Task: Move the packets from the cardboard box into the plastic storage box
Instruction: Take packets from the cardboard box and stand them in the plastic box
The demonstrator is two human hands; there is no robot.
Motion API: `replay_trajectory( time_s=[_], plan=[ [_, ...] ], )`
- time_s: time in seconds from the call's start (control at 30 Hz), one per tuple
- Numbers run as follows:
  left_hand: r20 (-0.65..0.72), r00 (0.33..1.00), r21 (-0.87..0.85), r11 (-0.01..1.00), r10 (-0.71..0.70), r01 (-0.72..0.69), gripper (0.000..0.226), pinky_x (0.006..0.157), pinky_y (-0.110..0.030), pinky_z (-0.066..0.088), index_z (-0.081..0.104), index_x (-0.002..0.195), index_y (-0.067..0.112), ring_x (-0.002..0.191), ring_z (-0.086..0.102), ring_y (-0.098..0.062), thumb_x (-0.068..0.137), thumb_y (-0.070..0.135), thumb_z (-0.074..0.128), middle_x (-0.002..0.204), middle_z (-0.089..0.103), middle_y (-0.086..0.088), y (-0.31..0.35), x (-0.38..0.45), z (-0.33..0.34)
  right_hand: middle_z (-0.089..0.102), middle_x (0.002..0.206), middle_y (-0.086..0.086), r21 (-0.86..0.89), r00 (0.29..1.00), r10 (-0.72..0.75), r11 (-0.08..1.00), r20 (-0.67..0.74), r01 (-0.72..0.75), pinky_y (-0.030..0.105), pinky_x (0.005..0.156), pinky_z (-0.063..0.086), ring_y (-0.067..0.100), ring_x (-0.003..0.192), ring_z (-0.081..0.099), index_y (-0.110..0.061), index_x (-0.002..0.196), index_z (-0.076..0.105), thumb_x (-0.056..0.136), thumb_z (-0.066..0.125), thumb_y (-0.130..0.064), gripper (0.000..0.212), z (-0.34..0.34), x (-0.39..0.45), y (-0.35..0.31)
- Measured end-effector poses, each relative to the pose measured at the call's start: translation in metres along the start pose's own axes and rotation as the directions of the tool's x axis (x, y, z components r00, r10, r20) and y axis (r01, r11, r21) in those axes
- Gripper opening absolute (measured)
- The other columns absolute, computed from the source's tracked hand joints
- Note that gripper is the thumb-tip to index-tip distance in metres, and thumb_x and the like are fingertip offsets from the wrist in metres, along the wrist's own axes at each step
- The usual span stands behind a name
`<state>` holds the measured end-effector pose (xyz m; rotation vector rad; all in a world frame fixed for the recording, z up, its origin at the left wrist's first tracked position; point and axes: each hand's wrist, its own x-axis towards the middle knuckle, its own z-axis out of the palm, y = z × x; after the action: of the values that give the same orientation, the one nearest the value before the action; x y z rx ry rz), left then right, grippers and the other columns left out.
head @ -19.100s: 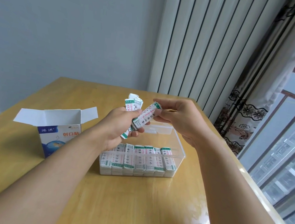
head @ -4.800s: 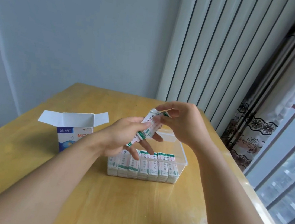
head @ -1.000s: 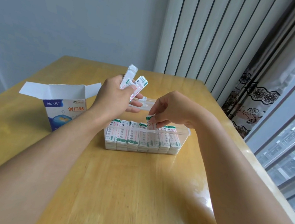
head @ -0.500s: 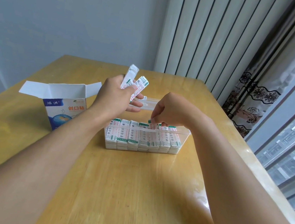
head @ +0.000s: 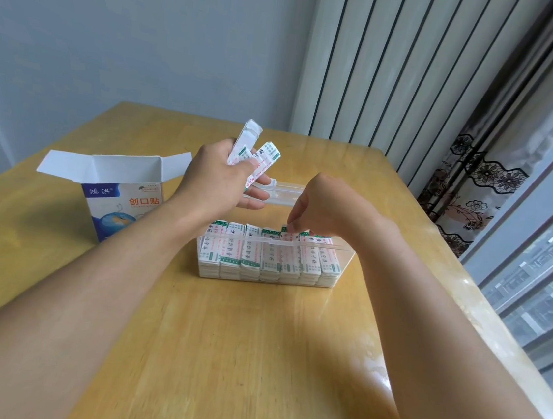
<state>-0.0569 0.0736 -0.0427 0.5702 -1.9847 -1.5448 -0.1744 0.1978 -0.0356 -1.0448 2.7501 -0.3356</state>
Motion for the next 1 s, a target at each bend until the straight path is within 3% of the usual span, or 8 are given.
replay_trajectory(
  time_s=[0.13,0.3,0.47,0.53,0.6,0.7,0.8,1.0],
  plan=[
    [0.003,1.0,-0.001,1.0,0.003,-0.003,0.024,0.066,-0.035,0.064,0.061,0.127,0.012,0.075,0.077,-0.02,0.106,0.016,0.05,0.094,0.074,-0.007,0.0,0.0,0.0,0.072,0.084,-0.004,-0.054,1.0,-0.008,0.999,-0.002,0.008,0.027,0.059,0.052,0.015,0.073,0.065,-0.019,0.097,0.08,0.084,0.082,-0.017,0.013,0.004,0.001,0.0],
    [0.006,1.0,0.005,1.0,0.005,-0.006,0.025,0.068,-0.037,0.065,0.061,0.128,0.011,0.075,0.077,-0.02,0.106,0.017,0.05,0.094,0.075,-0.006,-0.001,0.0,0.0,0.07,0.099,0.003,-0.132,1.0,-0.021,0.991,-0.02,0.018,0.034,0.076,0.06,0.02,0.082,0.066,-0.016,0.109,0.074,0.084,0.081,-0.017,0.026,0.01,0.003,-0.001],
    [0.015,1.0,-0.015,1.0,0.004,-0.004,0.023,0.065,-0.035,0.064,0.062,0.126,0.011,0.074,0.077,-0.02,0.106,0.017,0.05,0.093,0.075,-0.006,0.0,-0.001,-0.001,0.071,0.094,0.003,-0.138,0.996,-0.054,0.989,-0.067,0.045,0.03,0.063,0.055,0.016,0.072,0.064,-0.016,0.102,0.076,0.087,0.078,-0.011,0.016,-0.002,-0.005,-0.001],
    [0.031,1.0,-0.025,1.0,0.002,-0.001,0.022,0.061,-0.034,0.063,0.062,0.124,0.012,0.074,0.076,-0.019,0.106,0.018,0.05,0.093,0.075,-0.005,0.002,-0.002,-0.002,0.073,0.084,-0.002,-0.047,0.984,-0.068,0.997,-0.167,0.061,0.027,0.061,0.053,0.012,0.069,0.065,-0.02,0.094,0.08,0.088,0.076,-0.012,0.012,-0.016,-0.01,0.0],
    [0.069,0.998,-0.025,1.0,0.001,0.001,0.021,0.055,-0.032,0.06,0.061,0.124,0.016,0.074,0.076,-0.018,0.106,0.021,0.051,0.095,0.075,-0.002,0.004,-0.004,-0.003,0.074,0.075,-0.004,0.175,0.954,-0.064,0.977,-0.294,0.12,0.027,0.061,0.058,0.01,0.065,0.069,-0.024,0.093,0.079,0.091,0.073,-0.02,0.008,-0.031,-0.016,0.0],
    [0.144,0.99,0.007,1.0,0.008,-0.009,0.02,0.046,-0.027,0.054,0.061,0.123,0.021,0.074,0.077,-0.018,0.105,0.027,0.053,0.099,0.076,0.002,0.009,-0.006,-0.006,0.077,0.076,-0.002,0.496,0.954,-0.07,0.842,-0.292,0.214,0.033,0.068,0.064,0.011,0.064,0.074,-0.021,0.098,0.077,0.087,0.079,-0.038,0.021,-0.038,-0.025,-0.005],
    [0.224,0.975,-0.027,1.0,-0.005,0.011,0.02,0.039,-0.023,0.047,0.061,0.121,0.019,0.074,0.077,-0.025,0.105,0.029,0.054,0.101,0.078,0.001,0.013,-0.008,-0.007,0.076,0.074,0.001,0.56,0.935,-0.071,0.784,-0.347,0.267,0.042,0.071,0.064,0.016,0.067,0.074,-0.016,0.088,0.078,0.084,0.083,-0.03,0.016,-0.03,-0.021,-0.008],
    [0.325,0.943,-0.138,0.983,-0.07,0.12,0.03,0.037,-0.026,0.046,0.059,0.12,0.015,0.068,0.074,-0.034,0.111,0.03,0.035,0.098,0.078,-0.008,0.018,-0.011,-0.009,0.076,0.074,-0.002,0.629,0.926,-0.049,0.72,-0.375,0.293,0.03,0.063,0.062,0.009,0.064,0.069,-0.017,0.082,0.077,0.085,0.083,-0.022,0.009,-0.031,-0.017,-0.004]
  ],
)
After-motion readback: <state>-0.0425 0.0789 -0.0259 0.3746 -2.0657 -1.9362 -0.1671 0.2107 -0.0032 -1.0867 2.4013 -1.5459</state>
